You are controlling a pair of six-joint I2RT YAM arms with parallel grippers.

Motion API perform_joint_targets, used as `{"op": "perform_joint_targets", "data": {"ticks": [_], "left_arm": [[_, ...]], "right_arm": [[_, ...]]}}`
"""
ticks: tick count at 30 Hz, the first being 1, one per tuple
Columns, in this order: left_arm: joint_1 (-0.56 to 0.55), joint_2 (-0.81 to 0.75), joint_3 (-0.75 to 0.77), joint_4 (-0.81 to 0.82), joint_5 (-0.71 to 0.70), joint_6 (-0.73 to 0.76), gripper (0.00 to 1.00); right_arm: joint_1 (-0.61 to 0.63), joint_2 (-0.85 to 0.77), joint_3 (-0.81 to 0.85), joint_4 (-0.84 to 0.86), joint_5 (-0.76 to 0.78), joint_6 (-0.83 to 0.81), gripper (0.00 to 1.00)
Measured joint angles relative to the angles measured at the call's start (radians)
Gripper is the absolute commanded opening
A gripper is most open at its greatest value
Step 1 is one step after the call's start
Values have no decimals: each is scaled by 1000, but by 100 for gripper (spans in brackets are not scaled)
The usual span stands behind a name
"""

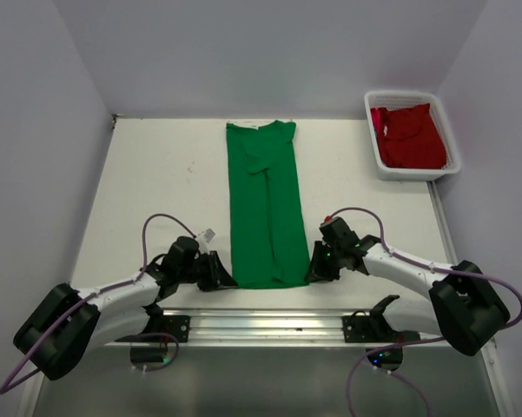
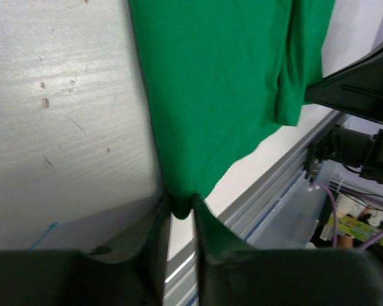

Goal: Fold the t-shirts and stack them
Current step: Grab the bottom of the folded rectangular tshirt with both arms

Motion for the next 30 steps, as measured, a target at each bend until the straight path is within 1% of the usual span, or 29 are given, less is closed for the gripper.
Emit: {"op": "perform_joint_targets", "data": {"ticks": [1,2,3,4,5,8,11,13,15,18,20,22,26,30], "left_arm": [[-3,20,0,17,0,-4,14],[-7,37,0,28,-5,-5,10],[-11,51,-1,40,-6,-7,2],[-13,60,-1,52,-6,-8,0],[-18,63,-1,58,-6,-10,0],[-28,61,-1,66,-16,-11,0],[-34,21,-1,33,-38,-10,0],[-37,-29,0,-23,-66,-5,0],[-38,-93,13,-112,-106,9,0],[-39,-171,68,-224,-173,39,0],[-39,-183,116,-261,-212,64,0],[-39,-164,158,-277,-240,88,0],[-39,-66,227,-282,-274,133,0],[-38,9,296,-300,-325,200,0]], "right_arm": [[0,0,-1,-1,1,0,11],[0,0,-1,-1,1,-2,10],[0,0,-2,-2,2,-2,5],[0,0,-2,-2,2,-1,2],[0,0,-2,-2,2,-1,0],[0,-3,-2,-3,2,-1,0],[0,-14,-2,-8,2,-3,0],[0,-29,-2,-16,2,-9,0],[0,-43,4,-32,6,-17,0],[0,-59,40,-74,26,-40,0],[0,-56,83,-103,46,-63,0],[0,-45,135,-123,60,-88,0],[-2,23,234,-129,77,-130,0],[-16,74,295,-143,100,-168,0]]}}
